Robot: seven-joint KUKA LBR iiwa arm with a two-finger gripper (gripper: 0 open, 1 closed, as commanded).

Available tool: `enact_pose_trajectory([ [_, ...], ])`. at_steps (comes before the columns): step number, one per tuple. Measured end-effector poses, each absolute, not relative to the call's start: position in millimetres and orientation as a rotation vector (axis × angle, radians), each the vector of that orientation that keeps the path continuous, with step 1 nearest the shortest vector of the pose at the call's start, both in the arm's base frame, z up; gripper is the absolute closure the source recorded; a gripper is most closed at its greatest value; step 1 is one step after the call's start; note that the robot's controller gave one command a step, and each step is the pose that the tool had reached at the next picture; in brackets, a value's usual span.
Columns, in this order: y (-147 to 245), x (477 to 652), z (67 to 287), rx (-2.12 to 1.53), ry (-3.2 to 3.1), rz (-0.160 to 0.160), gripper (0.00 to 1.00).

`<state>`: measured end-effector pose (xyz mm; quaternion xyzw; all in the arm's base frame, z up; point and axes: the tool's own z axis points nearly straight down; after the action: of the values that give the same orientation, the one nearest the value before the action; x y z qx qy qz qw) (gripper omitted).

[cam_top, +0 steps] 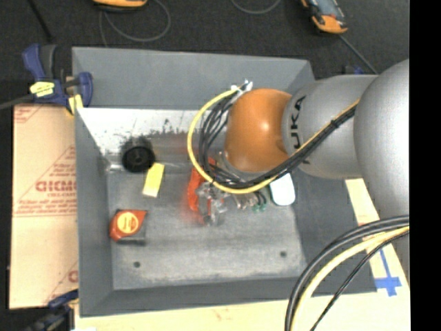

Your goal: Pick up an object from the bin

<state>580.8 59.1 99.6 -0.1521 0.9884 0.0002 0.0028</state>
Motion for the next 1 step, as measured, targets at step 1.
enact_pose_trajectory([
  [1,59.9,575.0,140.3,-0.496,3.108,0.000,1.00],
])
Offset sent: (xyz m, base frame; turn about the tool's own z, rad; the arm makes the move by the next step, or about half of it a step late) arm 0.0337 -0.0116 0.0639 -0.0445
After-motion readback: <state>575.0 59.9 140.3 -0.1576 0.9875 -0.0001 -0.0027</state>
